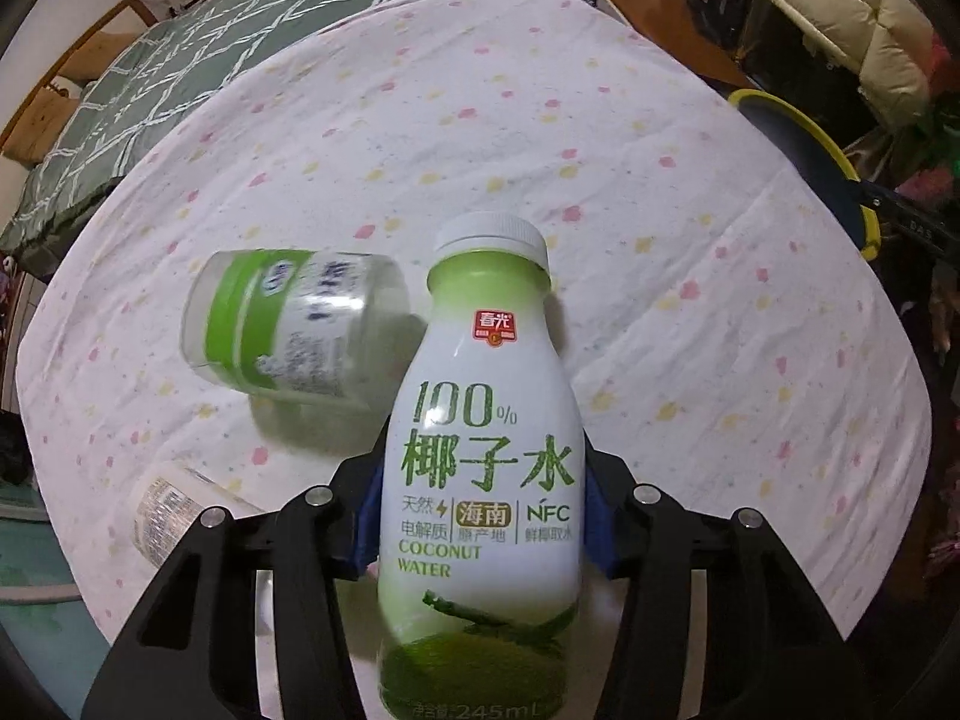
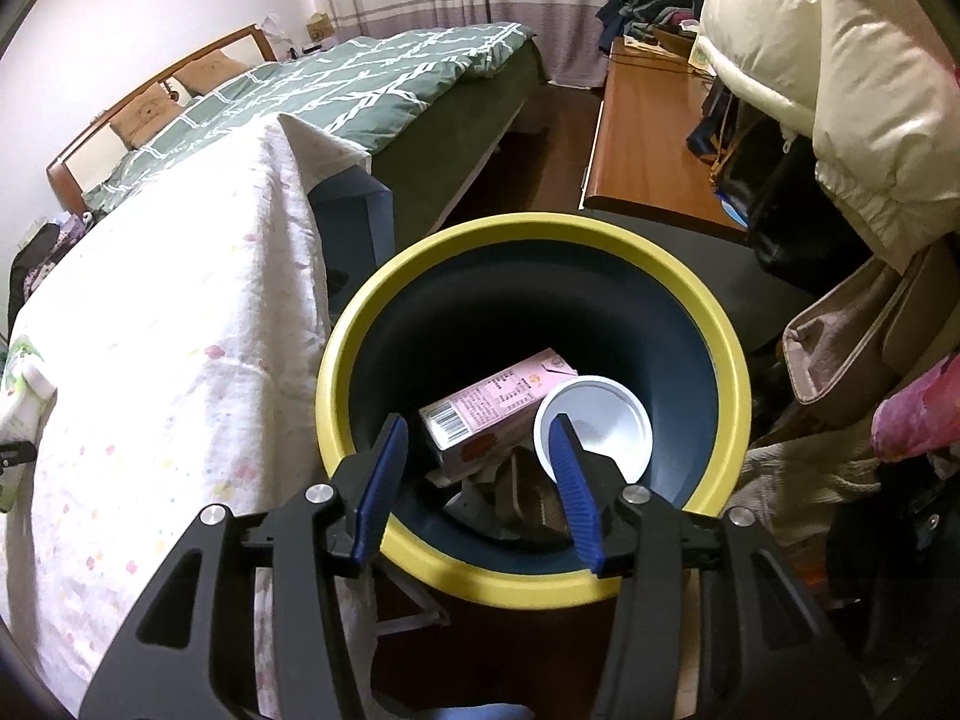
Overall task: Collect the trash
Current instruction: 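Carry the coconut-water bottle over the bin and open the left tool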
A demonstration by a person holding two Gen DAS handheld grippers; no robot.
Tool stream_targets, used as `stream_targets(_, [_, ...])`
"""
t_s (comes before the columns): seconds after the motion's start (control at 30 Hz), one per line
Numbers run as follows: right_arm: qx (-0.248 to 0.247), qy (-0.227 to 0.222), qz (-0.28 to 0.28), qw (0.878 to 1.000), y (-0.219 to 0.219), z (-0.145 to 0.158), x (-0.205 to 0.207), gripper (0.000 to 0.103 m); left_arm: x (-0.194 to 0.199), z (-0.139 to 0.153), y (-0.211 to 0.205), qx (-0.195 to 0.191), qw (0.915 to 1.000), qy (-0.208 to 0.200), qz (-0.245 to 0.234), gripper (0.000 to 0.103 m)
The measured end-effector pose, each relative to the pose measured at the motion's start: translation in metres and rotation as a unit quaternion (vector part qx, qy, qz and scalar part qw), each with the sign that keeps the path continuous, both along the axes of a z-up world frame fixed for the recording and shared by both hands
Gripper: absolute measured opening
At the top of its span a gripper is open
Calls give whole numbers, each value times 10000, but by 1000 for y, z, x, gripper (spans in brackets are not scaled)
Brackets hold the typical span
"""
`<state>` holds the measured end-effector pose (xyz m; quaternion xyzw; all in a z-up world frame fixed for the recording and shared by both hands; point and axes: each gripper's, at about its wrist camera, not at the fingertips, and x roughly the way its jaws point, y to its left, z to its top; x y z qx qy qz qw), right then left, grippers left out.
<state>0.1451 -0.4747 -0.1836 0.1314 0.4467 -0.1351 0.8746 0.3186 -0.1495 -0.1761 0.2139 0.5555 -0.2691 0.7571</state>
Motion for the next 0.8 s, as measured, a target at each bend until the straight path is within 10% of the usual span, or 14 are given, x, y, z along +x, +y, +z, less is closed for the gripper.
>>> stream_targets(0.8, [83,-261,-243,9993,-30,10,-60,47,-50,47,-158,-612,9870,-547,-1381,51])
